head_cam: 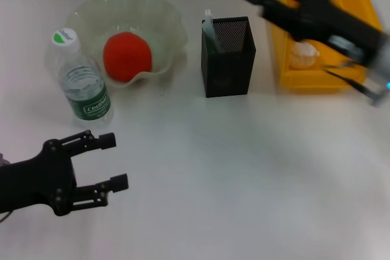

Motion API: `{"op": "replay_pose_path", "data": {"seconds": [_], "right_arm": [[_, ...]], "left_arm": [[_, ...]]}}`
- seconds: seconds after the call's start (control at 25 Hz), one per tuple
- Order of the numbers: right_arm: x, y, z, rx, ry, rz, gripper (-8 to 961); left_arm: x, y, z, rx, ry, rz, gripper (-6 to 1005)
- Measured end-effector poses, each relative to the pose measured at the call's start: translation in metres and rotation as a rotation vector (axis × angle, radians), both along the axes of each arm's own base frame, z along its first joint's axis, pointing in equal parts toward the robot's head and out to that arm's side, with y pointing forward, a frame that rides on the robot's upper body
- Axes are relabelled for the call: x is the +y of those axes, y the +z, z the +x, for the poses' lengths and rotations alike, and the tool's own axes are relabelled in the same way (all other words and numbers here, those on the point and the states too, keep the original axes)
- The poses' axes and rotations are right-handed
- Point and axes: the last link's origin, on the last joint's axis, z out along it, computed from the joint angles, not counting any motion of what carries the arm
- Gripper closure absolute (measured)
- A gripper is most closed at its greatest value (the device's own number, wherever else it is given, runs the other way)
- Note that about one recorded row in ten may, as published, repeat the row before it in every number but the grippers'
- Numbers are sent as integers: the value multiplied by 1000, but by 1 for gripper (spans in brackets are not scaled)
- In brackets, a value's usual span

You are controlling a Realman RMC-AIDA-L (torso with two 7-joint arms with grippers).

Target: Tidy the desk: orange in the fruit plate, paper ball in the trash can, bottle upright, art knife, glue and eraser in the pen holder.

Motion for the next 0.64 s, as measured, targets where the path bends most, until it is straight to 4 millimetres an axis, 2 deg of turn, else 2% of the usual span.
{"op": "replay_pose_path", "data": {"seconds": [0.12,0.16,0.2,0.32,0.4,0.64], "right_arm": [[-36,27,6,-70,175,-86,417],[-63,31,19,-199,277,-207,370],[-63,31,19,-199,277,-207,359],[-87,30,43,-271,261,-315,325],[-97,22,49,-269,231,-336,302],[-104,9,48,-256,228,-357,200]], "left_arm": [[-1,6,1,-17,-8,4,181],[-1,13,1,-16,-26,-2,181],[-1,13,1,-16,-26,-2,180],[2,24,3,-15,-38,-26,180],[4,28,5,-22,-46,-40,180],[5,31,11,-31,-78,-54,181]]}}
